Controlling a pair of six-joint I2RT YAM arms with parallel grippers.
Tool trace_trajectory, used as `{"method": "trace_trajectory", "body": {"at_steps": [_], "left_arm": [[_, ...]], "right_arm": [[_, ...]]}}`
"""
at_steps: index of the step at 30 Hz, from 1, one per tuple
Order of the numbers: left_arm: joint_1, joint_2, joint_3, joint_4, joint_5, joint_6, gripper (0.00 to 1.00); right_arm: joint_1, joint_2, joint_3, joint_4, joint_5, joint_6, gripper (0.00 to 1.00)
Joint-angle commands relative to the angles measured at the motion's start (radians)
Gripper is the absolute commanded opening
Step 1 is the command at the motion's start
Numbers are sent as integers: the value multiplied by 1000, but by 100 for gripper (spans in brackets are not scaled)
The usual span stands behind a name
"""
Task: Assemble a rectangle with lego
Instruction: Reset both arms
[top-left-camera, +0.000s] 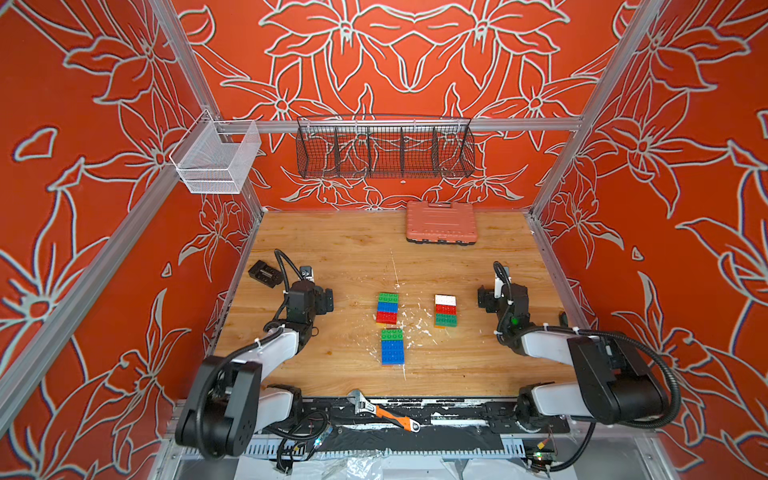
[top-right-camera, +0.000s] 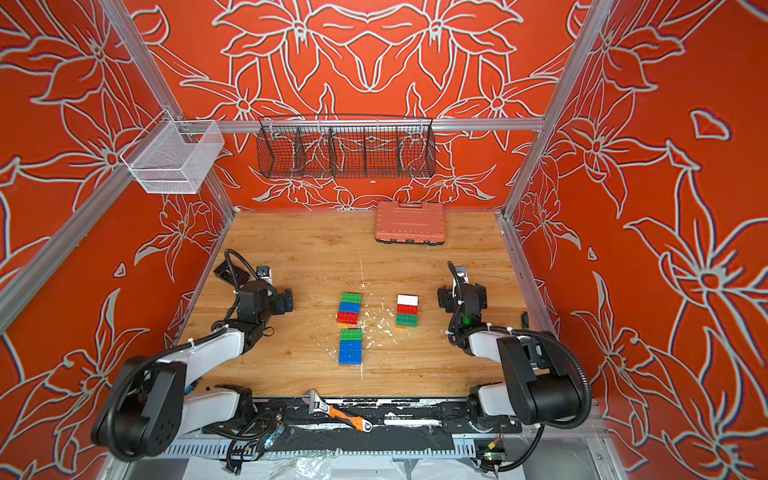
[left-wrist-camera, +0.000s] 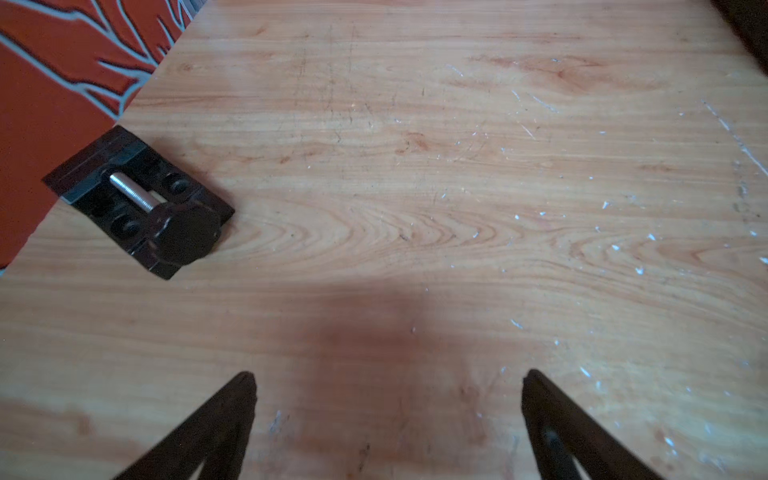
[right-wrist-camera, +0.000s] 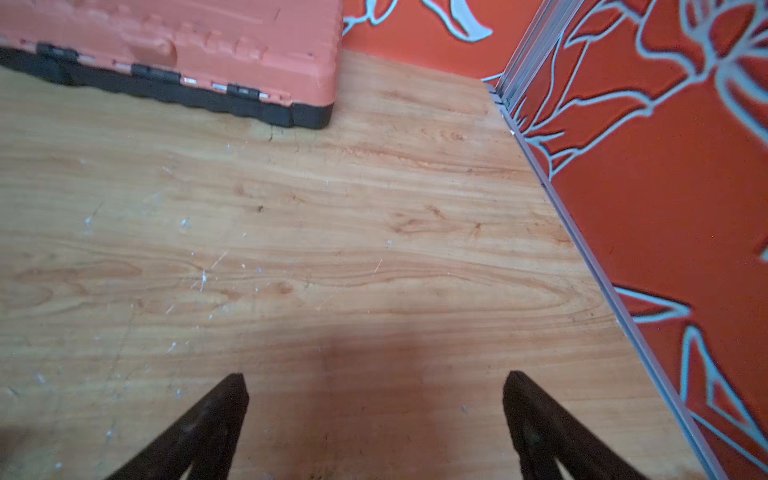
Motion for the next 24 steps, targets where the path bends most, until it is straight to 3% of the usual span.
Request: {"method": "trace_trajectory", "body": {"at_steps": [1, 2, 4, 6, 24], "left_arm": [[43, 35, -14, 147, 44, 6, 97], [43, 68, -31, 225, 52, 19, 97], [59, 57, 23, 89, 81, 3, 97], [60, 61, 20, 108, 84, 6, 97], [67, 63, 19, 113, 99, 7, 97]], "right_arm": [[-30, 69, -15, 188, -48, 28, 98], [-40, 38, 4, 82, -60, 41, 98], [-59, 55, 27, 86, -86, 57, 98], [-64, 35, 36, 19, -91, 61, 98], [-64, 31, 24, 50, -92, 58, 98]]}}
